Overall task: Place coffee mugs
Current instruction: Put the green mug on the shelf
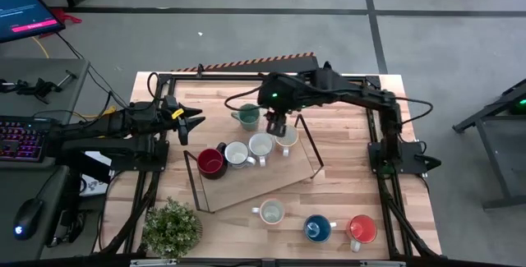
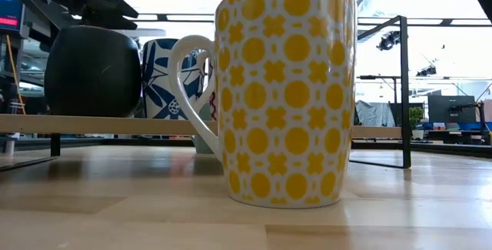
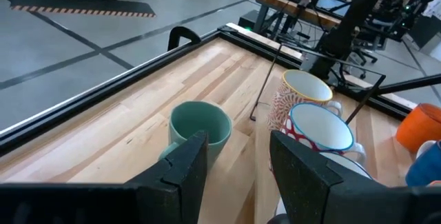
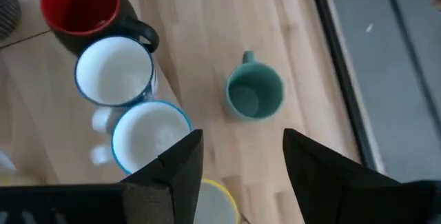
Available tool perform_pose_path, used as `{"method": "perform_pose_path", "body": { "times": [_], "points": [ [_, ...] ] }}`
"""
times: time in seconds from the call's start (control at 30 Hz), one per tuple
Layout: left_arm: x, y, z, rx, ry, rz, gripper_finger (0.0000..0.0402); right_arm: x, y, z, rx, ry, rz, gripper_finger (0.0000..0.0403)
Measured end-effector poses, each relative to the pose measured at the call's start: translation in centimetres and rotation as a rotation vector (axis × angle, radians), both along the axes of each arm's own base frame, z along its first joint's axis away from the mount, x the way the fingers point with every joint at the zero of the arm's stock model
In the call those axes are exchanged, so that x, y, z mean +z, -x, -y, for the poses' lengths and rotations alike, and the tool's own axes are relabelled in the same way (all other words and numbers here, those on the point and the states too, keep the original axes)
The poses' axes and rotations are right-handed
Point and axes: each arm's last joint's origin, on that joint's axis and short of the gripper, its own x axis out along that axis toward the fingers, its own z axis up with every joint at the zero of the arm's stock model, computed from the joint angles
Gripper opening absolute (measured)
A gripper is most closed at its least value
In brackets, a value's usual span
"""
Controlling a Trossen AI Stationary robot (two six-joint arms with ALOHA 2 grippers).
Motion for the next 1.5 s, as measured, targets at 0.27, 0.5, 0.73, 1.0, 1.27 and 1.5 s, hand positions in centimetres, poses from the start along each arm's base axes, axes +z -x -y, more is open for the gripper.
{"method": "perform_pose_path", "body": {
  "times": [0.27, 0.5, 0.73, 1.0, 1.27, 1.5],
  "points": [
    [0.0, 0.0, 0.0, 0.001, 0.0, 0.002, 0.0147, 2.0, 5.1, -0.5, -0.07, -0.022, -0.141, 0.0178],
    [0.1, 0.0, 0.0, 0.019, 0.034, 0.025, 0.0147, 1.9, 8.1, -1.5, -0.071, 0.016, -0.165, 0.0178],
    [0.1, 0.0, -0.1, 0.058, 0.058, 0.04, 0.0147, -2.1, 13.2, -1.8, -0.287, 0.058, -0.175, 0.0178],
    [0.2, 0.0, -0.2, 0.088, 0.083, 0.064, 0.0147, -7.9, 17.3, -2.1, -0.471, -0.172, 0.038, 0.0178],
    [0.5, -0.2, -0.4, 0.153, 0.06, 0.096, 0.0147, -14.1, 18.0, -2.3, -0.453, -0.239, 0.316, 0.0178],
    [0.3, -0.5, -0.4, 0.158, 0.06, 0.075, 0.0147, -14.9, 19.8, -2.2, -0.48, -0.203, 0.497, 0.0178]
  ]
}}
